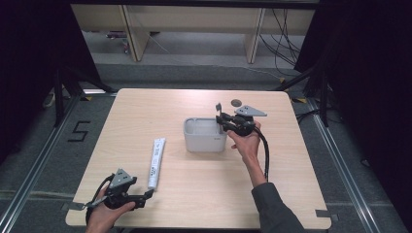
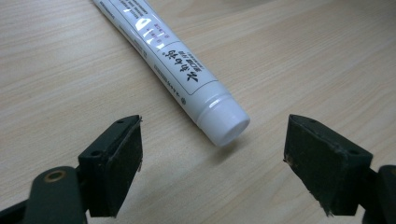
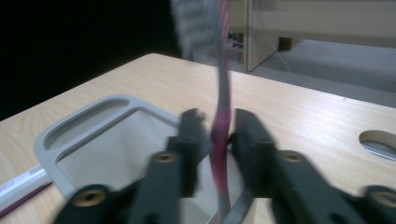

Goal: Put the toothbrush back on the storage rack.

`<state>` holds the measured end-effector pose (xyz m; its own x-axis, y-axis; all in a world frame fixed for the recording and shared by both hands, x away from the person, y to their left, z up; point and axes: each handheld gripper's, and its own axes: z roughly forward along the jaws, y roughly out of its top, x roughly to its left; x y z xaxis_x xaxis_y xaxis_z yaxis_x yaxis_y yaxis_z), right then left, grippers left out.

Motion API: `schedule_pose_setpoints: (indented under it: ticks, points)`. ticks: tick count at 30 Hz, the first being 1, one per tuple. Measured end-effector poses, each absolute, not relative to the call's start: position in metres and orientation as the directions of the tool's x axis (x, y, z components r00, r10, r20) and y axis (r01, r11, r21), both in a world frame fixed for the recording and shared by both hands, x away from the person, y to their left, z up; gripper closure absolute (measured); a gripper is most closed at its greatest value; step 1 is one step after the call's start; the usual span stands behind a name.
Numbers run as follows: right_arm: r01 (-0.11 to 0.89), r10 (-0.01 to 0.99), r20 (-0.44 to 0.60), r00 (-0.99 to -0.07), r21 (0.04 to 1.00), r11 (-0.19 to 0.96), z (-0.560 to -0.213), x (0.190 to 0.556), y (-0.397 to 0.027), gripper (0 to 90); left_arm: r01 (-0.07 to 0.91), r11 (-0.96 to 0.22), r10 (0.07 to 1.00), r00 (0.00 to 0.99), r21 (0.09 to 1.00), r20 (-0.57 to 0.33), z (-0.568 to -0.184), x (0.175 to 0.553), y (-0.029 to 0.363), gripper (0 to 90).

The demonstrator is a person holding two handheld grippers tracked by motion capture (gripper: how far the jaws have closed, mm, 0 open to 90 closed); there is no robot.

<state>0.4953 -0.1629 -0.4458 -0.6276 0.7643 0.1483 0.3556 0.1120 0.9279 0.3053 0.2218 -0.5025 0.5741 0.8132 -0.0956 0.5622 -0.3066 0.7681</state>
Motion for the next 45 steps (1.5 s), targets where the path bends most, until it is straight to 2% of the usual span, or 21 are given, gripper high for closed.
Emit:
schedule_pose_setpoints:
  ticks: [1,2,5,7,16,23,25,28,29,33,34,36,37,38,39,45]
  points:
    - [0.350,0.765,0.151,-0.626,0.931,0.104,-0.444,0.496,-0.165,49.2,0.562,-0.307,0.813,0.574,0.768,-0.096,-0.503,0.305,0.222,19.0]
    - [0.350,0.765,0.151,-0.626,0.931,0.104,-0.444,0.496,-0.165,49.2,0.562,-0.307,0.813,0.574,0.768,-0.096,-0.503,0.305,0.222,19.0]
    - [0.352,0.771,0.165,-0.615,0.932,0.081,-0.439,0.491,-0.171,36.7,0.565,-0.300,0.816,0.569,0.768,-0.100,-0.502,0.305,0.222,19.0]
    - [0.348,0.772,0.168,-0.613,0.935,0.072,-0.436,0.487,-0.177,34.4,0.567,-0.297,0.817,0.567,0.768,-0.102,-0.503,0.305,0.222,19.0]
    - [0.336,0.766,0.159,-0.622,0.939,0.078,-0.433,0.468,-0.197,31.9,0.570,-0.305,0.815,0.571,0.763,-0.101,-0.502,0.305,0.222,18.9]
    - [0.368,0.766,0.181,-0.617,0.927,0.077,-0.428,0.453,-0.205,31.7,0.567,-0.299,0.817,0.567,0.768,-0.101,-0.503,0.305,0.221,18.9]
    - [0.333,0.753,0.152,-0.641,0.938,0.094,-0.428,0.453,-0.207,31.7,0.571,-0.308,0.814,0.573,0.761,-0.100,-0.502,0.305,0.222,18.9]
    - [0.371,0.760,0.185,-0.623,0.925,0.079,-0.426,0.445,-0.206,31.6,0.565,-0.297,0.817,0.567,0.770,-0.101,-0.503,0.305,0.222,18.9]
    - [0.349,0.761,0.146,-0.632,0.930,0.112,-0.426,0.445,-0.209,31.6,0.569,-0.301,0.815,0.570,0.765,-0.103,-0.502,0.305,0.222,18.9]
    - [0.358,0.761,0.143,-0.633,0.925,0.125,-0.425,0.438,-0.211,31.2,0.565,-0.300,0.816,0.569,0.769,-0.099,-0.502,0.305,0.222,18.8]
    - [0.382,0.758,0.173,-0.629,0.918,0.108,-0.425,0.435,-0.211,30.8,0.567,-0.299,0.817,0.568,0.768,-0.101,-0.502,0.305,0.221,18.8]
    - [0.365,0.756,0.144,-0.638,0.922,0.132,-0.426,0.434,-0.213,30.9,0.566,-0.302,0.816,0.569,0.767,-0.099,-0.503,0.305,0.221,18.9]
    - [0.394,0.753,0.174,-0.635,0.911,0.121,-0.426,0.430,-0.213,30.9,0.568,-0.313,0.812,0.576,0.761,-0.095,-0.502,0.305,0.222,18.9]
    - [0.366,0.753,0.142,-0.642,0.920,0.139,-0.427,0.430,-0.214,30.8,0.565,-0.309,0.814,0.574,0.765,-0.095,-0.502,0.305,0.222,18.9]
    - [0.397,0.756,0.168,-0.633,0.909,0.130,-0.426,0.426,-0.214,30.8,0.565,-0.309,0.813,0.575,0.764,-0.096,-0.502,0.305,0.222,18.9]
    - [0.388,0.754,0.139,-0.642,0.907,0.163,-0.429,0.417,-0.216,29.2,0.566,-0.309,0.814,0.573,0.765,-0.095,-0.502,0.305,0.222,18.9]
